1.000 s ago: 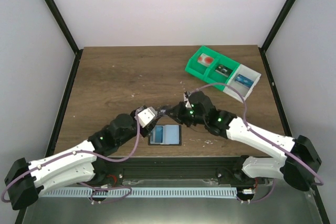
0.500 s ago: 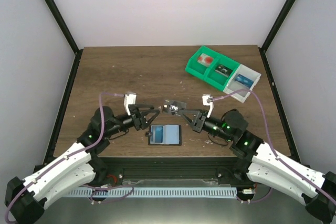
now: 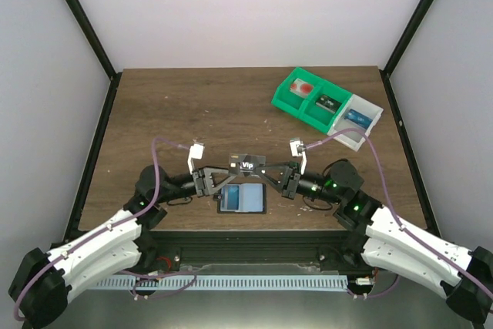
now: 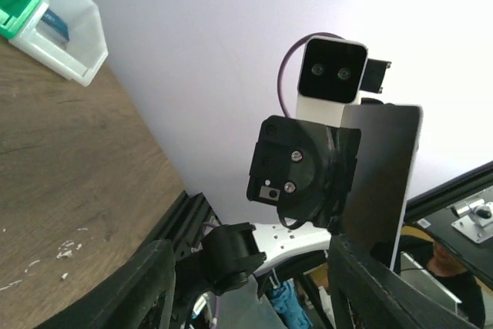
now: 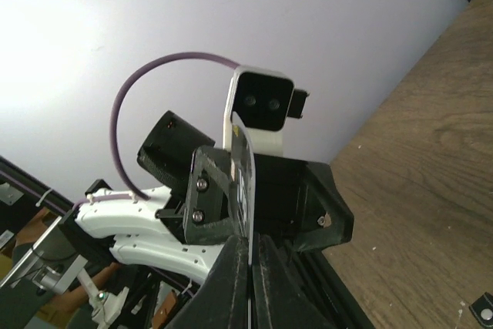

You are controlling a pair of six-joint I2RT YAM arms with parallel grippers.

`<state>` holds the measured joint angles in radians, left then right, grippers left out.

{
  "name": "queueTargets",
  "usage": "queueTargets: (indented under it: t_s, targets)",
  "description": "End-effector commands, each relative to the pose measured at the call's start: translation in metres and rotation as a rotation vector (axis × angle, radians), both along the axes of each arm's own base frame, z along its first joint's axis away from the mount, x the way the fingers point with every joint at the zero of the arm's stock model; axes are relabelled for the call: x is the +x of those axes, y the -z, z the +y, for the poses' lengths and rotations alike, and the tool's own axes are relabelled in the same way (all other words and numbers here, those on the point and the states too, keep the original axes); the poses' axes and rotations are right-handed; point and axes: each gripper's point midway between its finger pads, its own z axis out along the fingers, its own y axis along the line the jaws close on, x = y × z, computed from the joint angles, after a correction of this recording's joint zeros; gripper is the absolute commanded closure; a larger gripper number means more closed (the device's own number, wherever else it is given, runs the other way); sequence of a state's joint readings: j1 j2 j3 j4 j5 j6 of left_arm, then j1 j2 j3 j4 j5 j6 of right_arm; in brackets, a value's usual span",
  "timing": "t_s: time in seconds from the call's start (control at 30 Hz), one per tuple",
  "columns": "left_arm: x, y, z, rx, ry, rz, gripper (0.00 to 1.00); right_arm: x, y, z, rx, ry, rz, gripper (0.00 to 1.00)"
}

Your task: Take the credit cards out of the card holder

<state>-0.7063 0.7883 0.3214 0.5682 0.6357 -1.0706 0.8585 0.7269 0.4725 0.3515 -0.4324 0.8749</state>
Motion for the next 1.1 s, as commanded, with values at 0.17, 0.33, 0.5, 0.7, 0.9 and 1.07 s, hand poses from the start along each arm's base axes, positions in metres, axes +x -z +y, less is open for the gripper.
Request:
queueTargets:
  t_s: [0.17, 0.33, 0.5, 0.7, 0.9, 1.07]
  targets:
    - [-0.006, -0.026, -0.001, -0.097, 0.048, -0.028, 0.33, 0.009, 0.01, -0.014, -0.022, 0.096, 0.022, 1.0]
    - [-0.004, -0.021, -0.004, -0.078, 0.055, -0.024, 0.3, 0.006, 0.022, -0.02, -0.002, 0.106, 0.059, 0.99]
    - [-0.004, -0.017, -0.005, -0.092, 0.057, -0.018, 0.3, 0.001, 0.025, -0.018, 0.031, 0.065, 0.084, 1.0]
    - [-0.004, -0.027, -0.001, -0.14, 0.044, -0.02, 0.27, 0.004, 0.031, -0.029, 0.048, 0.124, 0.103, 0.99]
    - [-0.001, -0.024, 0.0, -0.144, 0.026, -0.011, 0.26, -0.003, 0.036, -0.027, 0.049, 0.078, 0.12, 0.99]
    - [-0.001, -0.015, -0.003, -0.13, 0.045, 0.005, 0.29, -0.007, 0.034, -0.024, 0.073, 0.046, 0.122, 1.0]
